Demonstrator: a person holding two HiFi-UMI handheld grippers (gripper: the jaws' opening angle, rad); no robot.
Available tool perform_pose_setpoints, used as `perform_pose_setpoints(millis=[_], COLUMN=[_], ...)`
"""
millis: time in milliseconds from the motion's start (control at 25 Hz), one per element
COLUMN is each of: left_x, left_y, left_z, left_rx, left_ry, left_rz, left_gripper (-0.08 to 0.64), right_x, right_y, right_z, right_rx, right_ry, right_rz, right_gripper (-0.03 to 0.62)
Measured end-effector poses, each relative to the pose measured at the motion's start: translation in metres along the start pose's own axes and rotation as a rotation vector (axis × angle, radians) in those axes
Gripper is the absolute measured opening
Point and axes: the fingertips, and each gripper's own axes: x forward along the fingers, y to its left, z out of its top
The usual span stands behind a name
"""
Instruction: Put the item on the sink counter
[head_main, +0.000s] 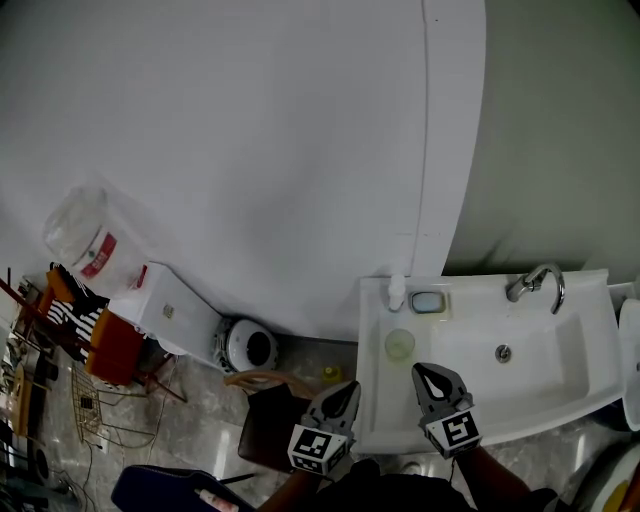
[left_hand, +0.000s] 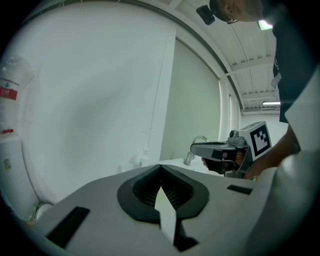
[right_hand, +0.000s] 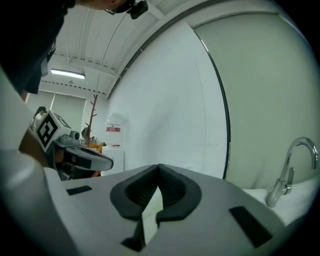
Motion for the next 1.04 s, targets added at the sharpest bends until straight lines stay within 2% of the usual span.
perform_pose_setpoints(millis=[200,400,520,760,1040], left_x=[0.000,0.001,0.001,0.005,0.007], left_y=[0.001,-0.001,-0.004,-0.014,-0.016], left_z=[0.005,0.007,0.008,0.006,0.010], left_rx=[0.000,0.010,0.002,-0.003,0.009], left_ry=[-0.009,-0.013,-0.016,-0.015,-0.013], left_rz=[-0.001,0.005,0.005,-0.016,-0.007], left_gripper=[0.012,0.012,0.012,0.012,0.012], right_x=[-0.003,-0.008,-0.012,-0.022,-0.029], right_y=[-0.002,-0.002,-0.004,-0.014,-0.023], right_z=[0.017,0.045,0.048,0.053,0.061], right_rx=[0.000,-0.004,0.012,-0.041,-0.065], right_ry=[-0.006,-0.079,-0.101,-0.084,-0.072], right_rz=[-0.018,-0.015,-0.017,-0.056,-0.082], right_gripper=[0.012,0.012,0.012,0.012,0.012])
